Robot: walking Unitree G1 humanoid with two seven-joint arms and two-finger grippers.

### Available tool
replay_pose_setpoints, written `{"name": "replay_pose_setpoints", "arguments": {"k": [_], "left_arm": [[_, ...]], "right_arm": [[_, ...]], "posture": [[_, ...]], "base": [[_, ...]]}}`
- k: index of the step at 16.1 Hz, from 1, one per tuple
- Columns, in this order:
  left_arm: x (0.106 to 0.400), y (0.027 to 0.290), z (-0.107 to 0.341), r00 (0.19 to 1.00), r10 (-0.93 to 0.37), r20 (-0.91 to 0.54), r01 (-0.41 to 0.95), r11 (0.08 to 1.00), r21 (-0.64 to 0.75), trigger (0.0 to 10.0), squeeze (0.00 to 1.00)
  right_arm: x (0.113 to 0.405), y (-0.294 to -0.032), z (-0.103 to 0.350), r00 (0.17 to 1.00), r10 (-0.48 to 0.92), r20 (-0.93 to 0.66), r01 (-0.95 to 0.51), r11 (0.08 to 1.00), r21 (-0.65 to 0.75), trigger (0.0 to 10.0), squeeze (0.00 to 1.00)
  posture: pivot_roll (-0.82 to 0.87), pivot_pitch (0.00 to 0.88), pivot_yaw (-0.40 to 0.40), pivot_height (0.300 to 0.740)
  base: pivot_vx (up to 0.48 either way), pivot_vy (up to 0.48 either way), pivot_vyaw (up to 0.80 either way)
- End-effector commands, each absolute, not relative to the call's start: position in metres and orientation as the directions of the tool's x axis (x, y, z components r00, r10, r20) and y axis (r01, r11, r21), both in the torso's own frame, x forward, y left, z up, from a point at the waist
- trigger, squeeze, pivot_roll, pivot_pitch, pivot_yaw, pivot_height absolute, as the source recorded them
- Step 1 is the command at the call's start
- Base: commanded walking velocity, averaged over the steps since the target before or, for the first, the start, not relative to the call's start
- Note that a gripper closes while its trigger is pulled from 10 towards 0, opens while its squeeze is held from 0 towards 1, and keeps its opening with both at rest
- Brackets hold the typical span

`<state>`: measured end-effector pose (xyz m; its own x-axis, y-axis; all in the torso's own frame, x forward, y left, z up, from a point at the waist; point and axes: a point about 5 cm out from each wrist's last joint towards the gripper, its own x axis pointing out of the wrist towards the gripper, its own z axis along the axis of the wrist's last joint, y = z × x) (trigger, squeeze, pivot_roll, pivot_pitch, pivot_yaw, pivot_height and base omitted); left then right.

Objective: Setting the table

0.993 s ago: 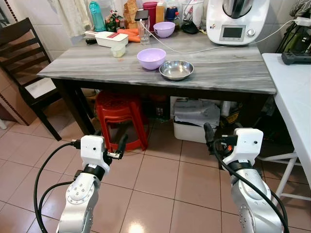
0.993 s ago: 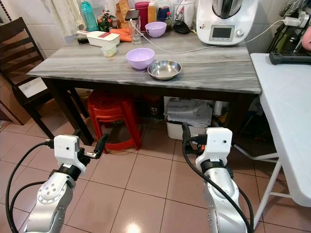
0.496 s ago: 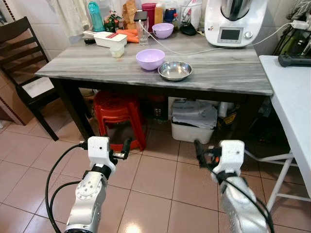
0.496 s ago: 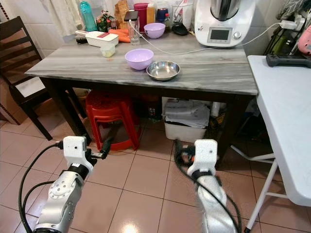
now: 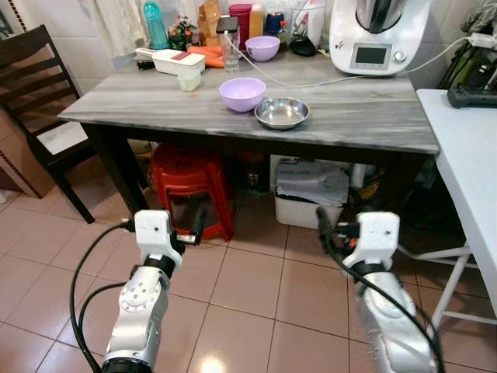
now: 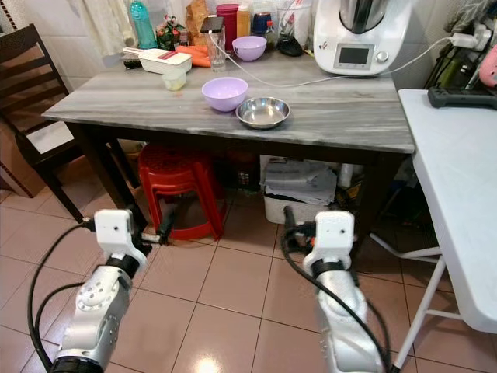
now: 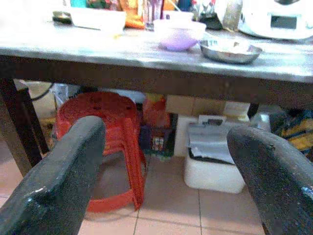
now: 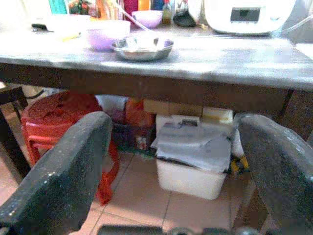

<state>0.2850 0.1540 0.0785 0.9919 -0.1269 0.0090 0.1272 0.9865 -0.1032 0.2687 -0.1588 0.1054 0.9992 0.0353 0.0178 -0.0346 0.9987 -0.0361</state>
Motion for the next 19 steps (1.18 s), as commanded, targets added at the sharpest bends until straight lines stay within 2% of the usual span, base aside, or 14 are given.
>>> {"name": "replay_pose_setpoints", "arguments": {"k": [1, 4, 7, 12, 19], "left_arm": [[0.286, 0.158, 0.083, 0.993, -0.109, 0.032, 0.112, 0.989, -0.093, 10.0, 0.00], [0.278, 0.162, 0.075, 0.994, -0.107, 0.004, 0.107, 0.990, -0.088, 10.0, 0.00], [0.284, 0.155, 0.080, 0.990, -0.136, 0.022, 0.138, 0.987, -0.086, 10.0, 0.00], [0.285, 0.149, 0.088, 0.983, -0.176, 0.048, 0.181, 0.978, -0.105, 10.0, 0.00], [0.283, 0.148, 0.085, 0.982, -0.184, 0.034, 0.187, 0.975, -0.117, 10.0, 0.00]], "right_arm": [[0.267, -0.158, 0.109, 0.999, 0.043, 0.031, -0.041, 0.998, -0.041, 10.0, 0.00], [0.262, -0.161, 0.107, 0.999, 0.043, 0.018, -0.042, 0.997, -0.059, 10.0, 0.00], [0.262, -0.159, 0.109, 0.999, 0.048, 0.026, -0.047, 0.998, -0.041, 10.0, 0.00], [0.259, -0.160, 0.126, 0.995, 0.046, 0.086, -0.042, 0.998, -0.047, 10.0, 0.00], [0.256, -0.162, 0.125, 0.997, 0.035, 0.071, -0.032, 0.999, -0.040, 10.0, 0.00]], "posture": [[-0.09, 0.000, 0.050, 0.740], [-0.09, 0.000, 0.043, 0.740], [-0.09, 0.000, 0.049, 0.740], [-0.10, 0.000, 0.055, 0.740], [-0.10, 0.000, 0.058, 0.740]], "base": [[0.000, 0.000, 0.00], [0.000, 0.000, -0.80], [0.000, 0.000, -0.74], [0.000, 0.000, 0.00], [0.000, -0.327, 0.00]]}}
